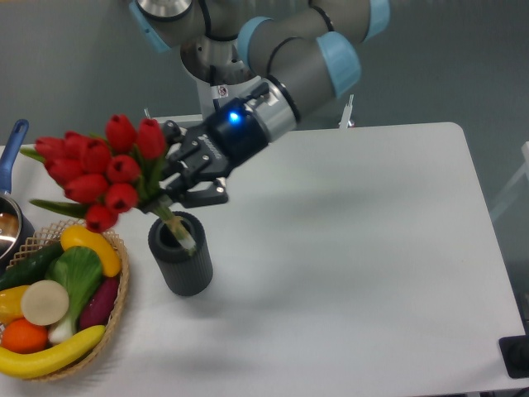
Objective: Insert the flowers into the vase
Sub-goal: 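Tilt the tulips upright and lower the stems into the vase opening, then push the tulip stems down into the vase with the gripper, then lower the bunch further so the stems sit deep in the vase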
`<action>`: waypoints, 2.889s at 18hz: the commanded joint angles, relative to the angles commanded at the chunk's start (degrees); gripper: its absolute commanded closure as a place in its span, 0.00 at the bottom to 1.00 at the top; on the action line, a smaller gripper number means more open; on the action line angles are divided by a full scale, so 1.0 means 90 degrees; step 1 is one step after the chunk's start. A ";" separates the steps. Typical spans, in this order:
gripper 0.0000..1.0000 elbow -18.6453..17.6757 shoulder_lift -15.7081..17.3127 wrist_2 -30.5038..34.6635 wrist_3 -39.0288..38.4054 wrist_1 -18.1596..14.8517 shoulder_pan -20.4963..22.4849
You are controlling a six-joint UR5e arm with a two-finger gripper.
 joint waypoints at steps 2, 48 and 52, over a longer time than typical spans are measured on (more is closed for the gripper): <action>0.71 -0.0244 0.0166 0.0000 0.0000 0.0000 0.0000; 0.69 -0.1144 -0.0888 0.0078 0.0869 0.0029 0.0244; 0.65 -0.1153 -0.0917 0.0078 0.0869 0.0029 0.0244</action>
